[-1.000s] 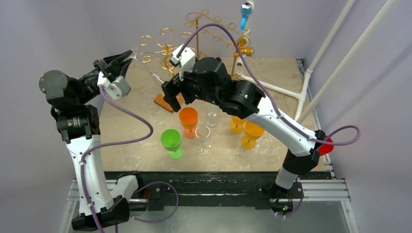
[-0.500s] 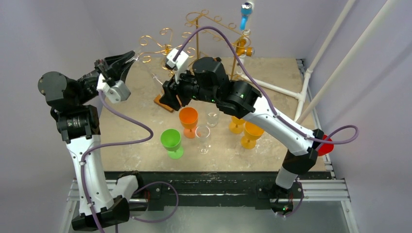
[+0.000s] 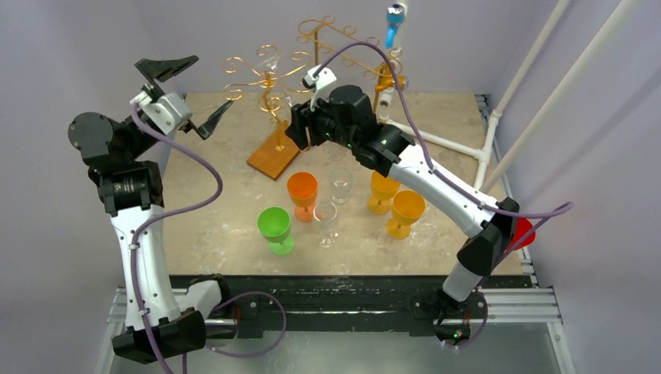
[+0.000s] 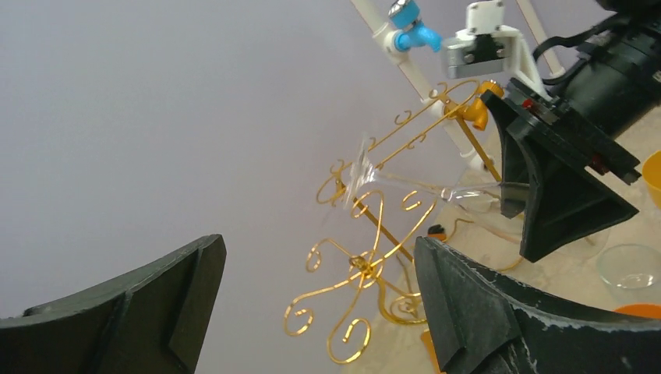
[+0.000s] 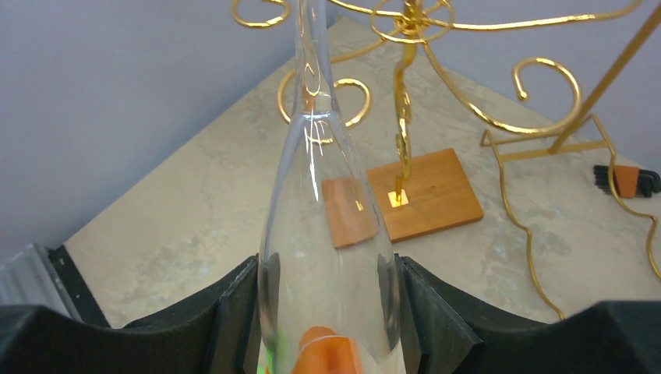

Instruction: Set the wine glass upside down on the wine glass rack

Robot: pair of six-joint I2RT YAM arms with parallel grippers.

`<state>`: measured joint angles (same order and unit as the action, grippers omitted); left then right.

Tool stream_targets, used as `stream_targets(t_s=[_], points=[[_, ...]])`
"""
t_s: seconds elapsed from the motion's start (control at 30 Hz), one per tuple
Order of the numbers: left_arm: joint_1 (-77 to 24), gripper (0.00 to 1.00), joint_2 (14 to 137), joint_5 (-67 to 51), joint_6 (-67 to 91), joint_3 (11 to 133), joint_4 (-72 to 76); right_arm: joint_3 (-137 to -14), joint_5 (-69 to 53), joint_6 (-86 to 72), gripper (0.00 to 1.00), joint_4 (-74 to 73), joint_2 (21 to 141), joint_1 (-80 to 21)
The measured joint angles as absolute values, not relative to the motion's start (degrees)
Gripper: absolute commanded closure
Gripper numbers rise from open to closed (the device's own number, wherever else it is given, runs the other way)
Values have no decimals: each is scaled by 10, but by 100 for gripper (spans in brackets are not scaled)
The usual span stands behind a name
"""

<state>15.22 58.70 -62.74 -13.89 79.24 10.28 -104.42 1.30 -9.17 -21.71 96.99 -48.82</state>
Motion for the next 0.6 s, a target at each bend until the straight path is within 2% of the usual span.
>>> stream_targets(t_s=[0.27,0.43,0.6], points=[[152,0,603,-493,-64,795,-58,-892,69,-86,100,-85,921,-492],[152,0,642,-410,-40,795,-147,-880,84,-72,100,-28,943,-487],[152,0,660,-366,-24,767,-165,-880,80,-68,100,9,977,-470]])
